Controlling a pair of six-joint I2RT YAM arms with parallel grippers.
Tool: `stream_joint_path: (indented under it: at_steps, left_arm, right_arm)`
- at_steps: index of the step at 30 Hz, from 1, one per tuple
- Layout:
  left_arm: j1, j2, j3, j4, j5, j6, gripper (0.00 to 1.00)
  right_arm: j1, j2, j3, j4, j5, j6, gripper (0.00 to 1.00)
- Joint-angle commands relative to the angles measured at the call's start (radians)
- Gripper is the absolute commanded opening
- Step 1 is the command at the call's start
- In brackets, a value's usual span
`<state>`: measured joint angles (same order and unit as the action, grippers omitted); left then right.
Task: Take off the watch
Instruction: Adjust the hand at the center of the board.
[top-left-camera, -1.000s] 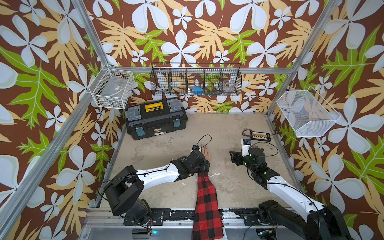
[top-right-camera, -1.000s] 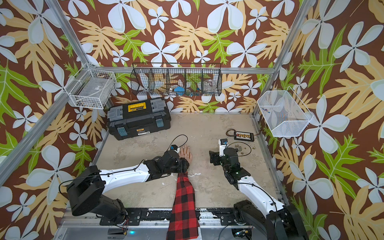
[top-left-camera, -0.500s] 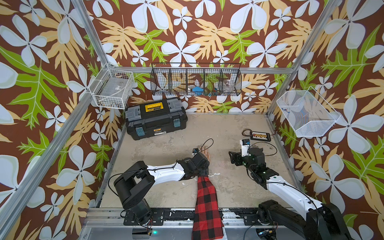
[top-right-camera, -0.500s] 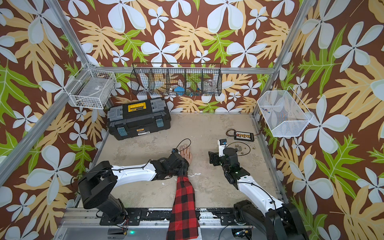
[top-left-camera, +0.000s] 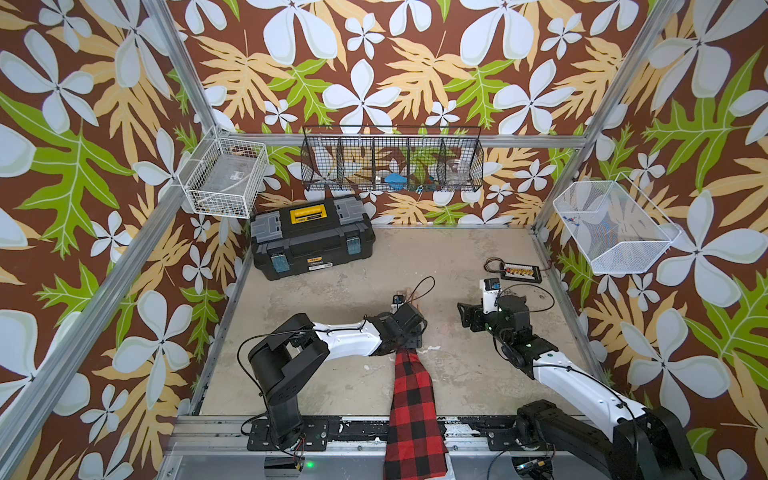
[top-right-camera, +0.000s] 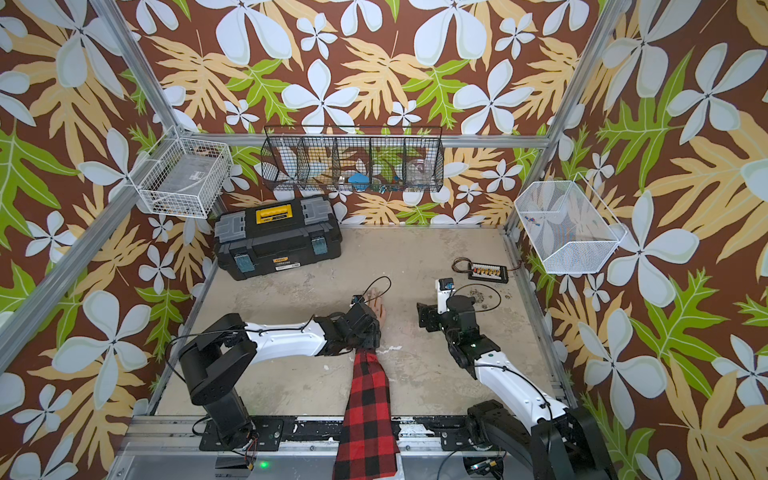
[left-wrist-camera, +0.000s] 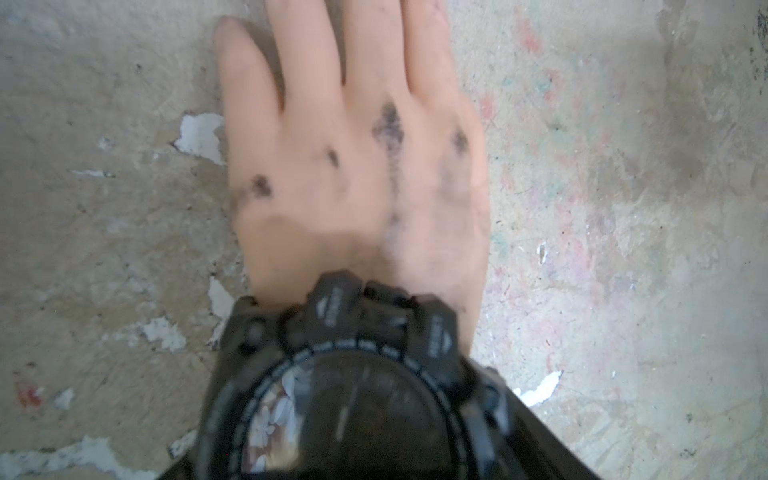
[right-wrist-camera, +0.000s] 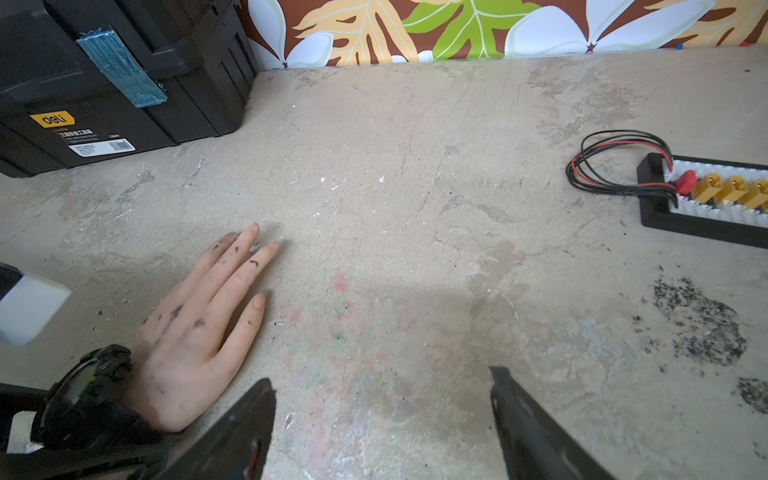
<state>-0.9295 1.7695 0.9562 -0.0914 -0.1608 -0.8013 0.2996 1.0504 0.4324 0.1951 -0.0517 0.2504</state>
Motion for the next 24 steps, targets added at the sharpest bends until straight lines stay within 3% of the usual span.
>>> stream_joint_path:
  at_steps: [1, 17, 24]
  left_arm:
    - [0.0, 0.013, -0.008, -0.016, -0.013, 0.011, 0.76]
    - [-0.001, -0.047, -0.059, -0.024, -0.007, 0.037, 0.77]
    - [-0.004, -0.021, -0.042, -0.022, 0.005, 0.043, 0.66]
  right_arm:
    - [0.001, -0.003, 0.004, 0.011, -0.007, 0.0, 0.83]
    - [0.001, 0.002, 0.0, 0.012, -0.012, 0.01, 0.83]
    - [0.0, 0.004, 0.003, 0.014, -0.016, 0.013, 0.83]
